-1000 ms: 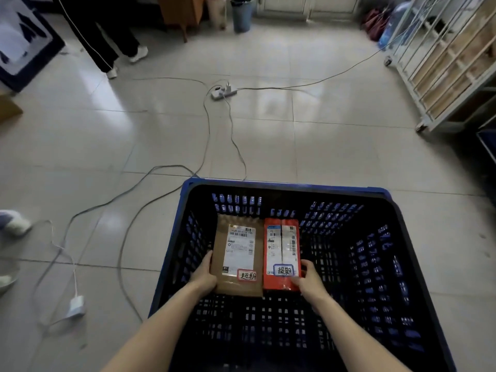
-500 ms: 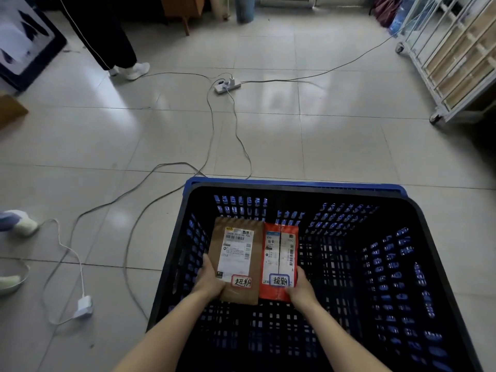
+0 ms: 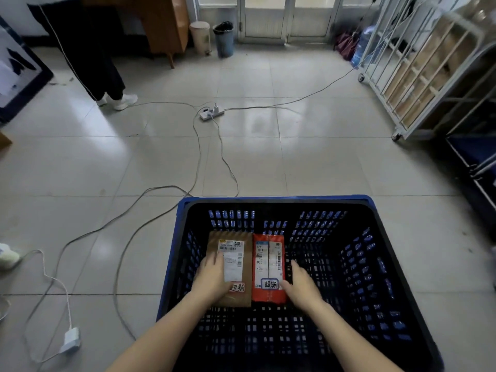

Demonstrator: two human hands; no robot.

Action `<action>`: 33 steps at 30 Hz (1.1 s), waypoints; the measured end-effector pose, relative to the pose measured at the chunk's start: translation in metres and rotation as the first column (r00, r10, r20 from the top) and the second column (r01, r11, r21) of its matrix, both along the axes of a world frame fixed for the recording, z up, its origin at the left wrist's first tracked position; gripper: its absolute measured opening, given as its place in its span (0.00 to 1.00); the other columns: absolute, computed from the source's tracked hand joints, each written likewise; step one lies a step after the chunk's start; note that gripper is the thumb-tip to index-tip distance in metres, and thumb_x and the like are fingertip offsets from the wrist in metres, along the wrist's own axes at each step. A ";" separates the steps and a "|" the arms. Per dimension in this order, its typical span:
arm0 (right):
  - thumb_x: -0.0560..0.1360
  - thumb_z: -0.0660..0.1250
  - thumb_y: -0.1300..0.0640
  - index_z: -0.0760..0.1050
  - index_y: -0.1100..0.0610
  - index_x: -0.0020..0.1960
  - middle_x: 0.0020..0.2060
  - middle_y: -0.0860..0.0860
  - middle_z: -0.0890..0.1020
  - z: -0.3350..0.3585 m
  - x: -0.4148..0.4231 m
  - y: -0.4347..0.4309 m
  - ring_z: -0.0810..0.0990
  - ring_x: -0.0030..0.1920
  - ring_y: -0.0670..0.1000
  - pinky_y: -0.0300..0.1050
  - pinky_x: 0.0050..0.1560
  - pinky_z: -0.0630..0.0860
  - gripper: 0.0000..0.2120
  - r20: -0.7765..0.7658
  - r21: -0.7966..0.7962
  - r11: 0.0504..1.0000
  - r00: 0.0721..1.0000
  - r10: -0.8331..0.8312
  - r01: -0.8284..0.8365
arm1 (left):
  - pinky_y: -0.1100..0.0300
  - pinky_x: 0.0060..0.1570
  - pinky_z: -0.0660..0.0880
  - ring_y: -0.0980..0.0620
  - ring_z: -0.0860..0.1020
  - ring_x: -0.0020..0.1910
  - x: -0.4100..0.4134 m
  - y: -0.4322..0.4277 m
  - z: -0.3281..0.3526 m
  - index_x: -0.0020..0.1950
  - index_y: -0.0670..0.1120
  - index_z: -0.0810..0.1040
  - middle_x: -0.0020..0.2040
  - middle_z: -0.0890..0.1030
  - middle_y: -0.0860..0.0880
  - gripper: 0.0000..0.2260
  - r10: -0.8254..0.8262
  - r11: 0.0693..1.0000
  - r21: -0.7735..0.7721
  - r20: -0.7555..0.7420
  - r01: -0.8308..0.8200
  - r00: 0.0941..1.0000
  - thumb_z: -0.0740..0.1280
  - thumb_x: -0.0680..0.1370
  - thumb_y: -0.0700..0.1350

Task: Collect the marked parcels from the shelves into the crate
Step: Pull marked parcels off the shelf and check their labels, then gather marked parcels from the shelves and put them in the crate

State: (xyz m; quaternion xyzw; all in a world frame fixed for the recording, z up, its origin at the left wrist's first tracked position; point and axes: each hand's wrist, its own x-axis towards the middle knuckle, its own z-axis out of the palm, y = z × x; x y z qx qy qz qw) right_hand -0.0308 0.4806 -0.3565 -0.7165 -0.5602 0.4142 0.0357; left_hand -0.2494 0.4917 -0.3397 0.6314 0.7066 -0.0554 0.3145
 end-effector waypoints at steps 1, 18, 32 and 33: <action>0.77 0.62 0.50 0.56 0.56 0.73 0.67 0.54 0.70 0.008 0.000 -0.002 0.72 0.64 0.53 0.47 0.60 0.72 0.29 0.031 0.011 1.000 0.999 0.014 -0.014 | 0.52 0.75 0.54 0.44 0.53 0.76 0.000 -0.001 0.007 0.77 0.44 0.47 0.77 0.54 0.44 0.40 -0.035 0.999 0.021 -0.021 0.036 0.999 0.68 0.74 0.52; 0.77 0.60 0.44 0.51 0.58 0.76 0.74 0.54 0.61 0.160 0.002 -0.115 0.60 0.73 0.52 0.45 0.72 0.59 0.34 0.361 0.385 0.922 0.926 -0.110 -0.041 | 0.51 0.75 0.53 0.47 0.55 0.76 0.028 -0.057 0.147 0.76 0.45 0.54 0.77 0.58 0.46 0.34 -0.455 0.783 0.398 -0.158 0.478 0.876 0.63 0.76 0.56; 0.74 0.60 0.39 0.55 0.58 0.74 0.72 0.53 0.63 0.246 0.032 -0.290 0.62 0.71 0.53 0.47 0.72 0.59 0.36 0.532 0.461 0.883 0.770 -0.351 0.083 | 0.52 0.73 0.56 0.46 0.59 0.74 0.086 -0.171 0.213 0.75 0.48 0.59 0.74 0.63 0.47 0.33 -0.739 0.540 0.436 -0.164 0.720 0.653 0.63 0.74 0.59; 0.74 0.60 0.39 0.56 0.57 0.74 0.72 0.53 0.64 0.250 0.038 -0.303 0.62 0.71 0.53 0.47 0.72 0.59 0.36 0.528 0.468 0.876 0.757 -0.385 0.118 | 0.52 0.73 0.57 0.47 0.60 0.73 0.096 -0.181 0.219 0.75 0.47 0.59 0.73 0.64 0.48 0.33 -0.762 0.515 0.449 -0.150 0.730 0.630 0.63 0.73 0.59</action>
